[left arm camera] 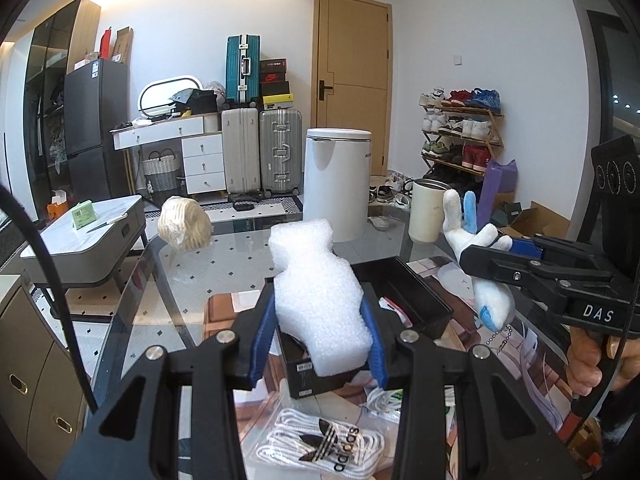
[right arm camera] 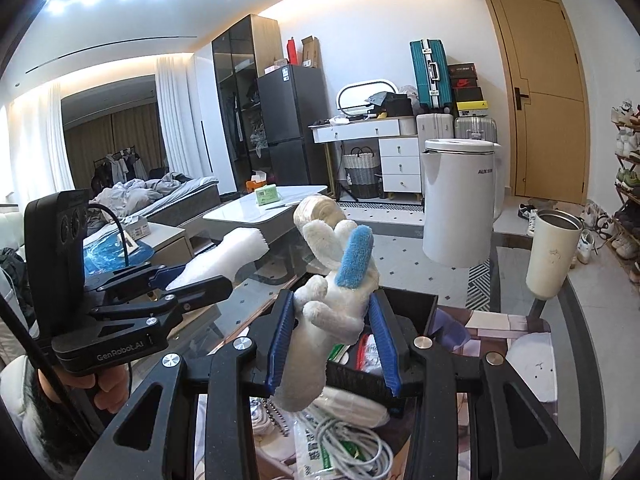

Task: Organize soft objects
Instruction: 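Lift the foam block with left gripper while right lifts the bunny over the black box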

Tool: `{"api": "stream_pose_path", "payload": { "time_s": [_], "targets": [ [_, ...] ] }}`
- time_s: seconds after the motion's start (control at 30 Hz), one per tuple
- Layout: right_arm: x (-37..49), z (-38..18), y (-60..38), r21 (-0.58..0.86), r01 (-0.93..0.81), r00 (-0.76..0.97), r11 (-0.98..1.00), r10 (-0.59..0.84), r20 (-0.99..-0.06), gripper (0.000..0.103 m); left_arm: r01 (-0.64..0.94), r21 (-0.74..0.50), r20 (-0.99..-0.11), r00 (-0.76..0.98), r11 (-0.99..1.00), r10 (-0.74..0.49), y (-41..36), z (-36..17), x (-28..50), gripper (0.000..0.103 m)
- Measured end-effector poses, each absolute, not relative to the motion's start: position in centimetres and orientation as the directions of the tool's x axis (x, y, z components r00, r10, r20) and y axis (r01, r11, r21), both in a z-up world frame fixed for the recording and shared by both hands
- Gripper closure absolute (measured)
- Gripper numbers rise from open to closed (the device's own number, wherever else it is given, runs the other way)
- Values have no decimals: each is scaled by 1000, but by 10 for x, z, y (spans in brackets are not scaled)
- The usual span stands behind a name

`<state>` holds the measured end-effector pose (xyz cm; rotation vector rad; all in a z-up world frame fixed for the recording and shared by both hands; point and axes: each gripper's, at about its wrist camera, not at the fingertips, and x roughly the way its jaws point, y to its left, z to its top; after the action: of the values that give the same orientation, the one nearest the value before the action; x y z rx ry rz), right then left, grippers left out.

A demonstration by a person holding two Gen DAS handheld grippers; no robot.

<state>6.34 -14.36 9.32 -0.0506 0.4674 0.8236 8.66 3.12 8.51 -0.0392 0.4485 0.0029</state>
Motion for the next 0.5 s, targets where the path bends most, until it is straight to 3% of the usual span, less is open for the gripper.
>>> {"api": "stream_pose_path", "payload": {
  "time_s": [0.5],
  "targets": [
    [98, 84, -128, 129, -695, 600, 707, 670, -437, 65, -32, -49, -446, 895, 998, 7, 39, 79, 122, 64]
  ]
}}
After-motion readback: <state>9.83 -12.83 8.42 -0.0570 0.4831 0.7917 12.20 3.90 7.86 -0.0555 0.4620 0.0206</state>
